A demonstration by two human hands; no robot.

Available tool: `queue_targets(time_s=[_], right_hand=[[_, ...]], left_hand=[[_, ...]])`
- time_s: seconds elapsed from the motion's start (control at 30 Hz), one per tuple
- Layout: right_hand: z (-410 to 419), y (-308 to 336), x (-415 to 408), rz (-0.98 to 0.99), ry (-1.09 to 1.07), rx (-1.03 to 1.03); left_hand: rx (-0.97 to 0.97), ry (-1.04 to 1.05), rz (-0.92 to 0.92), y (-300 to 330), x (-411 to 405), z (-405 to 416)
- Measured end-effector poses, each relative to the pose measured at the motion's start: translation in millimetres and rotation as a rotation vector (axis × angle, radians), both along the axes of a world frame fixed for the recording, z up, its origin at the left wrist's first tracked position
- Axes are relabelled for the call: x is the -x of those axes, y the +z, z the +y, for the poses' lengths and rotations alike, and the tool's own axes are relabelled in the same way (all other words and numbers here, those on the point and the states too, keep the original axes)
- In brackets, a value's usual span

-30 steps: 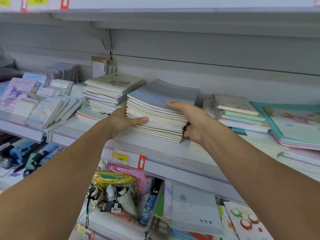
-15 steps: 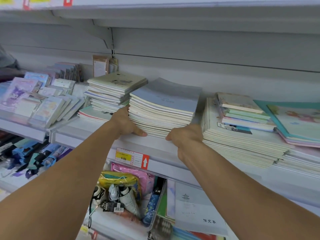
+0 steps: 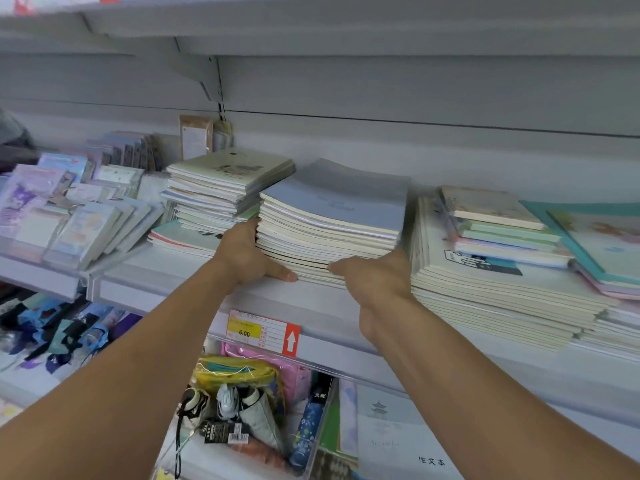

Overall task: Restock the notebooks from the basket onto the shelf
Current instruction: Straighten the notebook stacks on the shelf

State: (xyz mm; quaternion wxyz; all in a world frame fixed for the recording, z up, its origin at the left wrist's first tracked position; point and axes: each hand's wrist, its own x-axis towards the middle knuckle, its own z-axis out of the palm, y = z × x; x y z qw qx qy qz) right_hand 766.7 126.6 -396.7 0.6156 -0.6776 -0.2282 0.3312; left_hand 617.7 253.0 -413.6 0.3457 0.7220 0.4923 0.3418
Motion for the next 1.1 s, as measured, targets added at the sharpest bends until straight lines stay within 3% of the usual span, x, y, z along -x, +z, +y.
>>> queue_targets(time_s=[0.17, 0.27, 0.4, 0.53, 0.7, 0.8, 0.87, 0.93, 1.1], right_hand=[[-7.1, 21.4, -9.4, 0.190, 0.126, -0.012], [-12.6, 27.3, -4.8, 0.240, 0.059, -0.125], [-3.8, 43.3, -5.2, 0.348, -0.093, -0.211], [2.1, 35.8, -4.3, 0.269, -0.152, -0.171], [1.1, 26.6, -7.9, 0.277, -0.095, -0.131], [-2.8, 20.4, -11.0, 0.032, -0.160, -0.186], [-3.1, 19.6, -13.4, 0.081, -0.211, -0.249], [-9.0, 18.8, -7.9, 0.007, -0.161, -0.288], [-48.5, 20.3, 10.9, 0.272, 0.010, -0.220]], left_hand=[[0.057, -0.034, -0.024, 7.9, -0.5, -7.9], [0.193, -0.187, -0.208, 18.8, 0.8, -14.7], [0.359, 0.016, -0.398, 37.5, -17.8, -29.6], [0.384, 0.122, -0.483, 34.1, -30.2, -35.7], [0.389, 0.175, -0.487, 33.0, -30.8, -33.6], [0.376, 0.129, -0.461, 27.9, -33.9, -32.3], [0.354, 0.127, -0.451, 27.7, -35.6, -29.6], [0.357, 0.119, -0.436, 30.3, -34.7, -27.8], [0.375, 0.012, -0.446, 29.6, -22.8, -35.4]])
